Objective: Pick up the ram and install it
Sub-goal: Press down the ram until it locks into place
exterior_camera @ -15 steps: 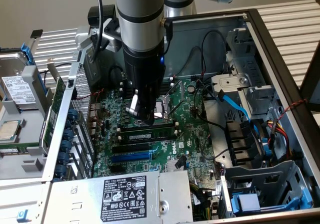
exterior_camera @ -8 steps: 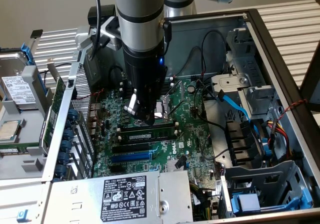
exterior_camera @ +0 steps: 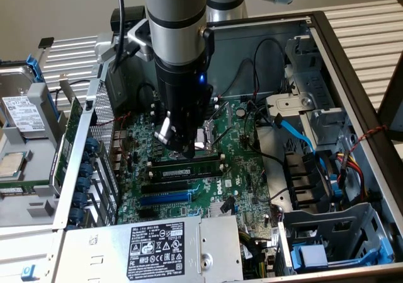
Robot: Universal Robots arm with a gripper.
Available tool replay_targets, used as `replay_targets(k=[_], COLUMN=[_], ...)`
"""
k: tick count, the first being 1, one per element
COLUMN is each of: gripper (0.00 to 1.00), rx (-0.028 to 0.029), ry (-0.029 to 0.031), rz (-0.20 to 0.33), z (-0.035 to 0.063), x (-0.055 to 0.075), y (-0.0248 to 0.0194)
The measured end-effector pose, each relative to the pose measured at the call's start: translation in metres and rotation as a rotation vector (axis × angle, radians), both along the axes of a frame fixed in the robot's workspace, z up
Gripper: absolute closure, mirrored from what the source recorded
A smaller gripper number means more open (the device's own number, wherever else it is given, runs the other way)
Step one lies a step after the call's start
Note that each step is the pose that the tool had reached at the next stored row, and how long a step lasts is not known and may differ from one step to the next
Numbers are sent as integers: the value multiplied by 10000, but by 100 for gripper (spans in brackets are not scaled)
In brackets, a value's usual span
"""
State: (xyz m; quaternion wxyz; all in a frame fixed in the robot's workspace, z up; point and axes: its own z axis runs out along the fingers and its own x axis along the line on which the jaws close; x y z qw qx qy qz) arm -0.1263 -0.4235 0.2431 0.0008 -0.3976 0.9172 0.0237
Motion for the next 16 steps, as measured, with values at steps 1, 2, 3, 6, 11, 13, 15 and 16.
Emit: replay_targets(k=[1, 2, 3, 6, 11, 13, 15, 16], gripper=[89, 89, 89, 89, 89, 89, 89, 89], rx=[-9, -19, -28, -48, -66, -70, -74, -75], ry=[4, 7, 10, 18, 29, 32, 35, 36], rz=[-105, -206, -318, -632, -1199, -1436, -1666, -1788], z=[0, 0, 0, 0, 0, 0, -1, -1], x=[0, 0, 0, 0, 0, 0, 0, 0], y=[0, 0, 0, 0, 0, 0, 0, 0])
